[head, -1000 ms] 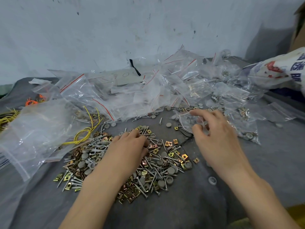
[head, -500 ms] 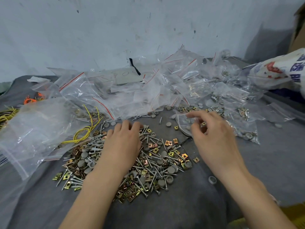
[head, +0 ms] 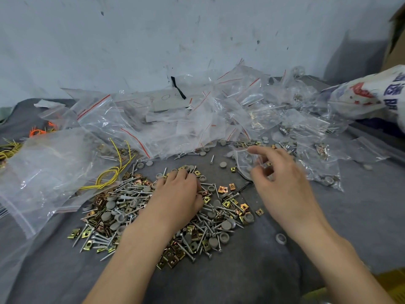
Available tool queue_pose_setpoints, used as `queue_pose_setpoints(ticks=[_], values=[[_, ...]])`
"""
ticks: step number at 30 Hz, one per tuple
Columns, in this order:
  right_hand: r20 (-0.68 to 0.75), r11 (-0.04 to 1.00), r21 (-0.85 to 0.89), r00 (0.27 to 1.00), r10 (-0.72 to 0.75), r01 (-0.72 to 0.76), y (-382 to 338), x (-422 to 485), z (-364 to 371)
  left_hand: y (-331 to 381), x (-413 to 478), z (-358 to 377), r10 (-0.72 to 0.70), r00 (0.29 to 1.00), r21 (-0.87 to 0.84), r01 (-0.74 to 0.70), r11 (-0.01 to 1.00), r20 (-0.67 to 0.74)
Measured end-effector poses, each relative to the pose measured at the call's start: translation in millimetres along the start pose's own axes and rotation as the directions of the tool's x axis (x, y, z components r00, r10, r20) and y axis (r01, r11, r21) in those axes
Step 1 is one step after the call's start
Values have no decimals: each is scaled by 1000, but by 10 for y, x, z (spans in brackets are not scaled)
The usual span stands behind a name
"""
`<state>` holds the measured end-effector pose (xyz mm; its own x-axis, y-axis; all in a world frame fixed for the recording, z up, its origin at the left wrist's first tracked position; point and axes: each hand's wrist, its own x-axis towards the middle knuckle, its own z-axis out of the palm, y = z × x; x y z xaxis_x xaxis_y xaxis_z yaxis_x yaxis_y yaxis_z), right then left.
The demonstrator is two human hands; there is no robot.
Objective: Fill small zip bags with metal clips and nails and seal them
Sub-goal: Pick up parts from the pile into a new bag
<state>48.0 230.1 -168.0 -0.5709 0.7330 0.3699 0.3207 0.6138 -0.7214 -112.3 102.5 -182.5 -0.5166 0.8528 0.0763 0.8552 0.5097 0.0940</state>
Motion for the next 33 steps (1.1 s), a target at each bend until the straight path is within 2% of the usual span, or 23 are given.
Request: queue_pose_setpoints(ticks=[7, 10, 13, 18, 21, 28, 33], values=[[-8, 1000, 26, 1000, -13, 13, -11, -1, 28, -18, 4, 10, -20, 993, -266, -12, 964, -117], [-8, 999, 24, 1000, -24, 24, -27, 4, 41, -20, 12, -27, -98, 986, -469, 25, 883, -132], [10, 999, 28, 999, -32, 32, -41, -5, 48, -8, 10, -39, -162, 972, -568, 36, 823, -173], [15, 998, 38, 999, -50, 50, -49, -14, 51, 54, 28, -110, -161, 927, -708, -137, 692, -338], [5, 998, 24, 998, -66, 66, -46, -16, 61, 138, 30, -163, -91, 924, -731, -230, 643, -371], [-7, 996, 4, 996, -85, 85, -52, -29, 95, 332, 107, -168, 35, 926, -629, -283, 724, -376], [-38, 996, 16, 996, -86, 86, -44, -19, 93, 397, 129, -164, 44, 918, -650, -313, 693, -395]])
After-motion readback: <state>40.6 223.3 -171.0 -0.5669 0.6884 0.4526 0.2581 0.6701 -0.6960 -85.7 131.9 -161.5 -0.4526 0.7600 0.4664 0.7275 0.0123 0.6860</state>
